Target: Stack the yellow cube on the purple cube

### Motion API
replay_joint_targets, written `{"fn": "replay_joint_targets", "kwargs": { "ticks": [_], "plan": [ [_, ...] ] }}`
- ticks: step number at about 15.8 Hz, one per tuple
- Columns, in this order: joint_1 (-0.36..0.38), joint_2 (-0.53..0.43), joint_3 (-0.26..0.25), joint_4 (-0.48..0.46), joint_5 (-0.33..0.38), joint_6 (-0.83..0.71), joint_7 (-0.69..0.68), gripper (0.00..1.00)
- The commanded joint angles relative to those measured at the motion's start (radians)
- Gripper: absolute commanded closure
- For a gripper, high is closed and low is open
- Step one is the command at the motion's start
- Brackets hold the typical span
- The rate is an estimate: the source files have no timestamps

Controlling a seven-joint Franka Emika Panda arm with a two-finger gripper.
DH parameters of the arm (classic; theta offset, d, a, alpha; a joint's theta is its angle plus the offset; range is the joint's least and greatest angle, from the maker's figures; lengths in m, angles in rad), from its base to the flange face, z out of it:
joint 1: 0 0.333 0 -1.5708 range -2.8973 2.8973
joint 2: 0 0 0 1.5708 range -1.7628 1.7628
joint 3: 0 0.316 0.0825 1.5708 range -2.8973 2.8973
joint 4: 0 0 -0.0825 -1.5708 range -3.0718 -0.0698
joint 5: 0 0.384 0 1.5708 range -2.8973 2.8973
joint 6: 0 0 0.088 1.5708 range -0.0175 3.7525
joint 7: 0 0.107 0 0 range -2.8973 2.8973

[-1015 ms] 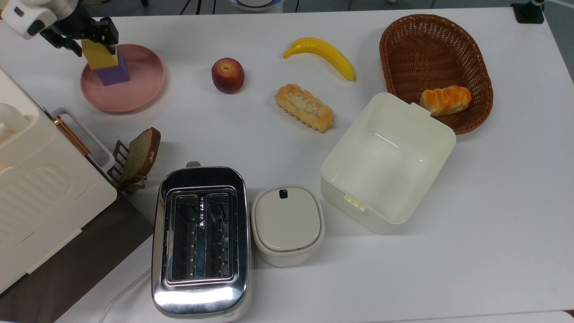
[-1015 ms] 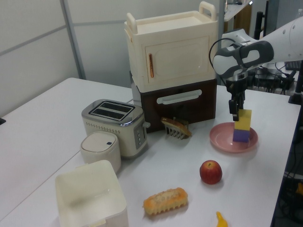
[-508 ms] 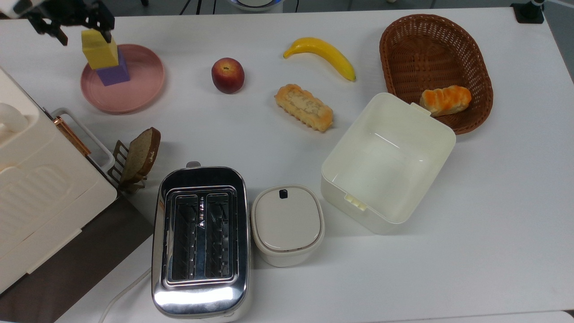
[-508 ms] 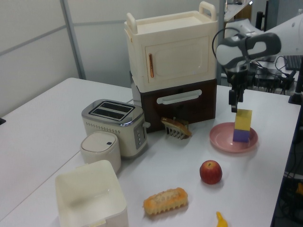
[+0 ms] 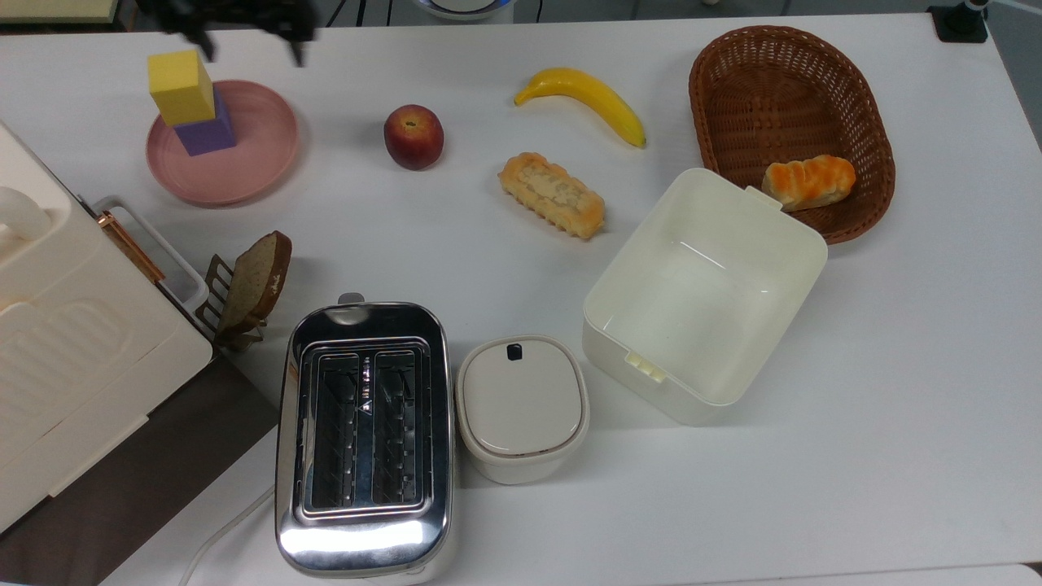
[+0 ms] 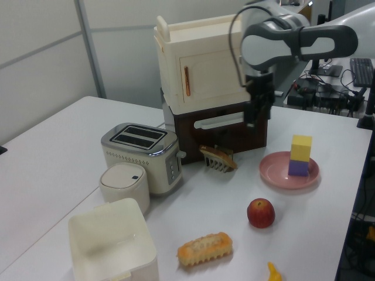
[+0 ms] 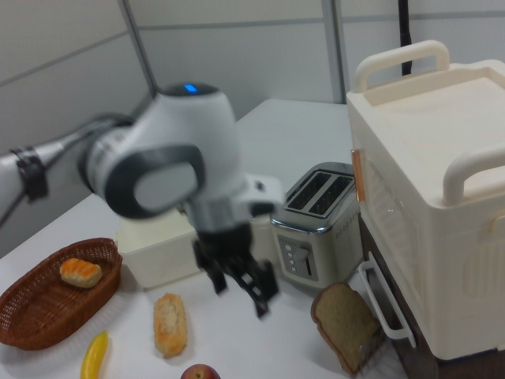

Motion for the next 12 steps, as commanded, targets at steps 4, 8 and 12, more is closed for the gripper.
{"fn": "replay_joint_targets", "kwargs": {
  "ticks": [4,8,12],
  "plan": [
    [0.003,-0.009,0.233,0.089,-0.015,-0.138,0.214,0.00],
    [0.025,0.000,0.233,0.124,0.016,-0.152,0.237,0.00],
    [0.025,0.005,0.233,0.124,0.018,-0.143,0.264,0.00]
  ]
}}
